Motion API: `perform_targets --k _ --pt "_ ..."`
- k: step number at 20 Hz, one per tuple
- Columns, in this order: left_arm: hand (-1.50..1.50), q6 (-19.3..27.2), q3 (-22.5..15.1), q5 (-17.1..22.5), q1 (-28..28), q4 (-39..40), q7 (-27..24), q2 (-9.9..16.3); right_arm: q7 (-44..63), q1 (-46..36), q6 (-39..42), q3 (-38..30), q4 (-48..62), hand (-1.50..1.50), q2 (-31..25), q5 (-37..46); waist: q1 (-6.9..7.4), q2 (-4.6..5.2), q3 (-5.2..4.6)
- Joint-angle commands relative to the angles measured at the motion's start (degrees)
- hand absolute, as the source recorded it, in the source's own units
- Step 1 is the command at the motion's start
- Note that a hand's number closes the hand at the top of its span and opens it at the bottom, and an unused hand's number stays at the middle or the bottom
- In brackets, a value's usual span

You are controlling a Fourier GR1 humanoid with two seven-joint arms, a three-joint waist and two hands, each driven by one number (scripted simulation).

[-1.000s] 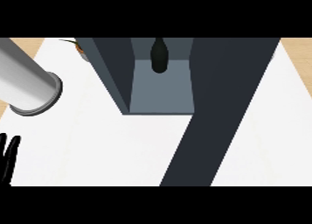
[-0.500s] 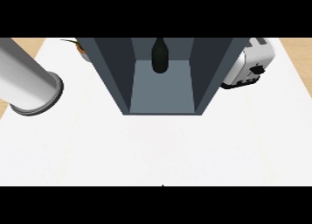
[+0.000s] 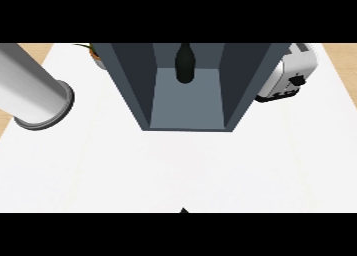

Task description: Pick up the wine, place it into the cabinet and close the cabinet

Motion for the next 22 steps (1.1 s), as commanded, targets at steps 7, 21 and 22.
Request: perform_targets --k 7,21,22 --pt "-1.50 2.0 -1.2 -0.6 -4.7 -1.5 4.0 -2.2 1.5 -21.5 -8.4 -2.4 12.8 1.50 7.4 -9.3 0.91 0.61 0.05" --pt "-1.50 1.2 -1.0 -2.7 -5.7 1.3 4.8 -6.2 -10.5 -51.4 -9.9 -17.1 45.8 1.50 7.8 -20.0 1.13 0.57 0.12" --pt "-1.50 0.5 -0.3 -2.0 -6.8 2.1 5.5 -5.8 -8.4 -54.4 -8.8 -19.0 46.6 1.50 7.8 -18.4 0.62 0.49 0.11"
